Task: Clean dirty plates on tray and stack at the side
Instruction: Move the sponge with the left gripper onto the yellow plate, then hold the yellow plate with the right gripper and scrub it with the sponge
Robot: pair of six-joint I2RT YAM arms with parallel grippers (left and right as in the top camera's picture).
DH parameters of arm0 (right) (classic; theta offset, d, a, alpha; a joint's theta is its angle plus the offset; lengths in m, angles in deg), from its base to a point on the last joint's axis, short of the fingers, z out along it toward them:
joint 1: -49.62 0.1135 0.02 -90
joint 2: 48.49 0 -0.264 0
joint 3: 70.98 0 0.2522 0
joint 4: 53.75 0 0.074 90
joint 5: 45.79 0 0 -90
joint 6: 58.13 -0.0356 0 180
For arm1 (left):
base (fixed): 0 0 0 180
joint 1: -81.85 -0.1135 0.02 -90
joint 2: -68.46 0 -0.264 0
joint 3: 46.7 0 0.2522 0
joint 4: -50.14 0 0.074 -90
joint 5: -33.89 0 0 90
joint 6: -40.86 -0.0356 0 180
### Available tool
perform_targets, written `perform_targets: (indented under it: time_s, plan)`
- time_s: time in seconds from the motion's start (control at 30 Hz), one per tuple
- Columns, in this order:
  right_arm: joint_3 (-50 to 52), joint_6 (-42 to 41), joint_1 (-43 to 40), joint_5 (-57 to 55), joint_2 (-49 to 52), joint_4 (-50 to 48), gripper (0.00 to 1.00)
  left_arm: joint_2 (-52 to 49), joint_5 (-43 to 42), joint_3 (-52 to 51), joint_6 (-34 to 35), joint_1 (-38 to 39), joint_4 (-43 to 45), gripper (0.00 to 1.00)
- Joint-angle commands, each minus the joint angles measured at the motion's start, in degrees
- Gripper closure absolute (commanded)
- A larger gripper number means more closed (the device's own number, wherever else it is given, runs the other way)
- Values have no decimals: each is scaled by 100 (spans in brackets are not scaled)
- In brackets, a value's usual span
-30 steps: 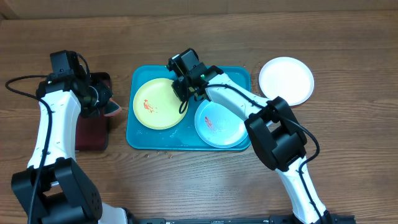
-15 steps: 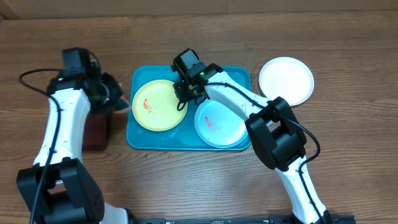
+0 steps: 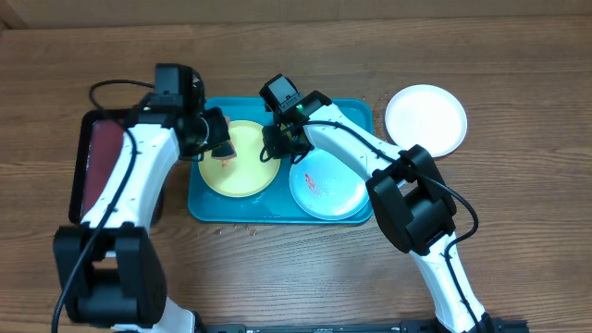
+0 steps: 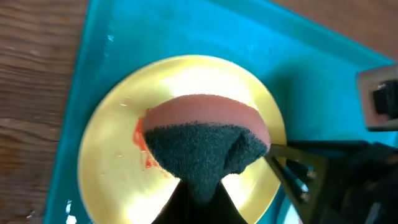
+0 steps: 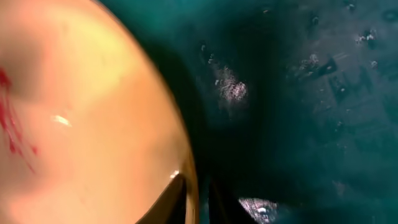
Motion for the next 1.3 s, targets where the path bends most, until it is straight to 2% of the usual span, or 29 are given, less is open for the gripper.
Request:
perform_targets:
  time_s: [0.0,0.2,0.37,0.63,0.73,0.93,1.27]
  plan:
    - [101,-116,11,-101,138,81,93,-315,-72,-22,-87,107,72,96]
    - [101,-151,13,-76,138,63,96,-774,-273,-22,-96,205,293,96]
    - [101,-800,11,50,138,74,96,-1126,-433,-22,-129,289,549,96]
    - [111,-841,11,26,138,76,96,-1532,-468,-22,-133,437,693,96]
    - [111,-839,11,24,138,68,96,-1665,-26,-22,-131,437,625,96]
    - [129,-837,11,-2,138,87,96,-1663,1480,-15,-133,426,258,96]
    - [151,-839,11,-323,140,127,96,-1663,3276,269,-162,426,-348,96]
